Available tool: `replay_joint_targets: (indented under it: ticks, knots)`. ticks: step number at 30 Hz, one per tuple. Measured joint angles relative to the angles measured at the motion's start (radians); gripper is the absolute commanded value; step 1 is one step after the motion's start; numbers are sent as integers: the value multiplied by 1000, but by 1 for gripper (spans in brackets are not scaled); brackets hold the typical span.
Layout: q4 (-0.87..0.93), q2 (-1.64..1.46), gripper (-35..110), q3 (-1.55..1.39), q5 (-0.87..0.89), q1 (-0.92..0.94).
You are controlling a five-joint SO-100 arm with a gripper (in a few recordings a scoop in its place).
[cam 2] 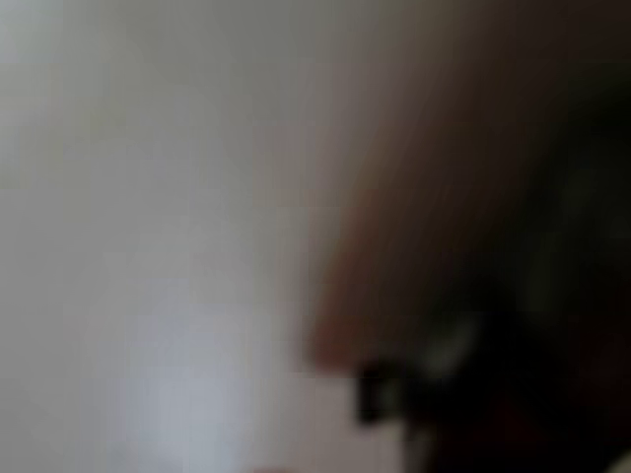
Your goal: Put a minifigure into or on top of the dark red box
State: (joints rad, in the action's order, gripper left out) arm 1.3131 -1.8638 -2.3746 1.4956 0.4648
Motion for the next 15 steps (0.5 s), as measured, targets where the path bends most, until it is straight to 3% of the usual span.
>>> replay_joint_targets:
  ticks: [15]
  knots:
    - [-49,-14,14,-66,-2,6]
